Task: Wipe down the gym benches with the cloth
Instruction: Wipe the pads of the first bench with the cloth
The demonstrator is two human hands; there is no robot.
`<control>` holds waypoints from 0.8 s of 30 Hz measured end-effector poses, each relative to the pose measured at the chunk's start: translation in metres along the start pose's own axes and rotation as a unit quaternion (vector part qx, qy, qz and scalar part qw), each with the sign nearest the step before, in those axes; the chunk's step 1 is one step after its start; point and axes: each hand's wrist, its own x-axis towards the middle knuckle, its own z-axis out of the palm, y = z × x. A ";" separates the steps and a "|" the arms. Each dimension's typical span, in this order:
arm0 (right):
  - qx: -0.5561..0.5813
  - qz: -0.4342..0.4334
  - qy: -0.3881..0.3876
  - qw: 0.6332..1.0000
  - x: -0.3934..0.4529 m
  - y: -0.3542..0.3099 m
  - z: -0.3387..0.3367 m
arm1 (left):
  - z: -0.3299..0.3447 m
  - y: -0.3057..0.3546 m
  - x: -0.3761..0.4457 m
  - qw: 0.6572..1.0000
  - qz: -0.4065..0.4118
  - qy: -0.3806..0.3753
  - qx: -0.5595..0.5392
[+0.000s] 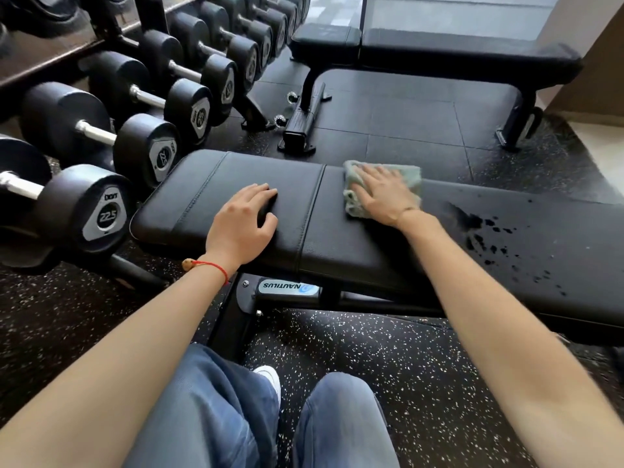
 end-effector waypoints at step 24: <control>0.029 -0.090 0.031 0.995 -0.117 0.015 0.001 | 0.003 -0.001 -0.002 1.000 -0.005 -0.016 0.005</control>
